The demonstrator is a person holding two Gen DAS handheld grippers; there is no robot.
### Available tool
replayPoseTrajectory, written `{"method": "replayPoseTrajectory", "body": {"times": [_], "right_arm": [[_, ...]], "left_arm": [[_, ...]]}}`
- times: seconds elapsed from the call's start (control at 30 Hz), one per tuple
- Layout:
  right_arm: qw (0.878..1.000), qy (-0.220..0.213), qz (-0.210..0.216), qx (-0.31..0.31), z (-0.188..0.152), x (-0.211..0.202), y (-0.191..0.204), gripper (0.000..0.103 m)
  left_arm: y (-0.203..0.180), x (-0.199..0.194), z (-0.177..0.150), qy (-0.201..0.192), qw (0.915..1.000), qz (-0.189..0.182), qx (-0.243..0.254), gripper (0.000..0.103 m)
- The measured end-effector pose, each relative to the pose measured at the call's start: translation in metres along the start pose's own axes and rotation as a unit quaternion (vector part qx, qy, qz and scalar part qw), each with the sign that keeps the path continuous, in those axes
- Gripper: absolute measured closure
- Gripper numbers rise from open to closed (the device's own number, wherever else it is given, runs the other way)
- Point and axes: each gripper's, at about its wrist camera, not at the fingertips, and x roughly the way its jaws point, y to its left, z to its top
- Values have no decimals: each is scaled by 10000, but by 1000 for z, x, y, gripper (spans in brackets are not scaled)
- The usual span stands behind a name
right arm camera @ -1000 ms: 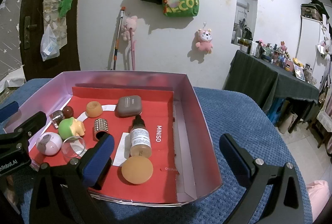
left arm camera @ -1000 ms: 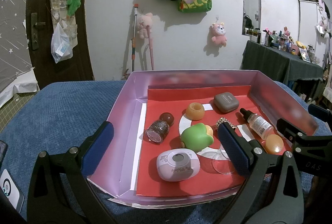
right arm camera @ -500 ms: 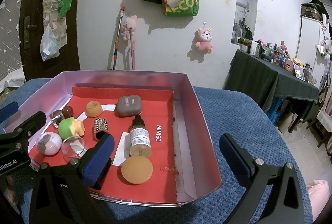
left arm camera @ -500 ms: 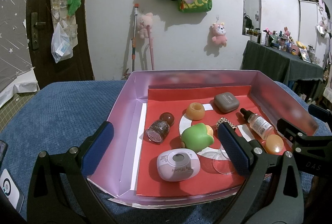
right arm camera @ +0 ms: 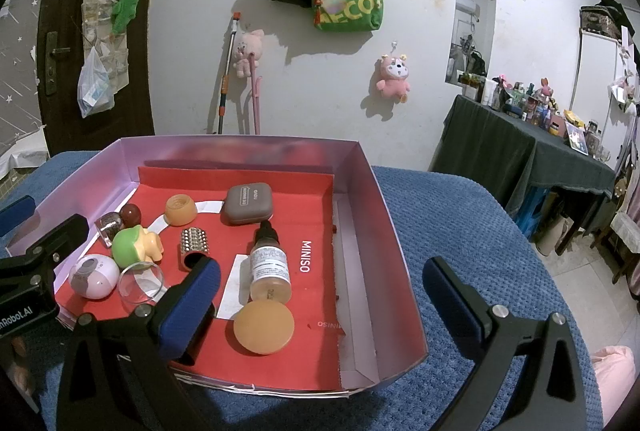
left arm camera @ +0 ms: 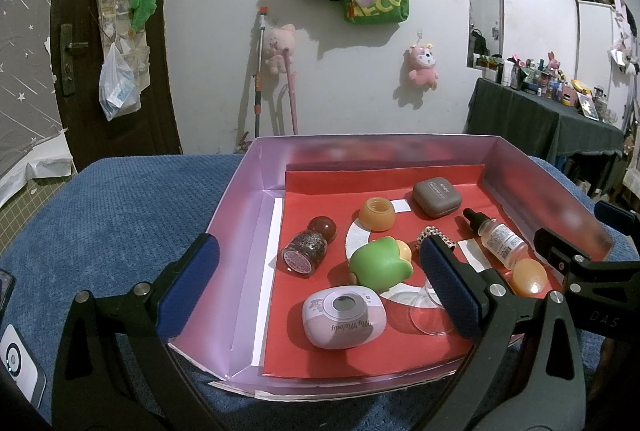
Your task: Organize rigid objects
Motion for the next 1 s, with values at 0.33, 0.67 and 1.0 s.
{"method": "replayPoseTrajectory", "body": {"times": [0.33, 0.67, 1.0], "right_arm": [[10000, 7, 2, -2, 0, 0, 0, 0], [10000, 5, 3, -13, 0, 0, 0, 0], [9999, -129, 53, 26, 0, -4, -2, 0]], "left_arm": [[0, 0, 0, -5, 10000, 2, -3, 1], [0, 0, 0, -5, 10000, 3, -7, 1], [0, -4, 0, -40, 9998, 155, 71, 1]]}}
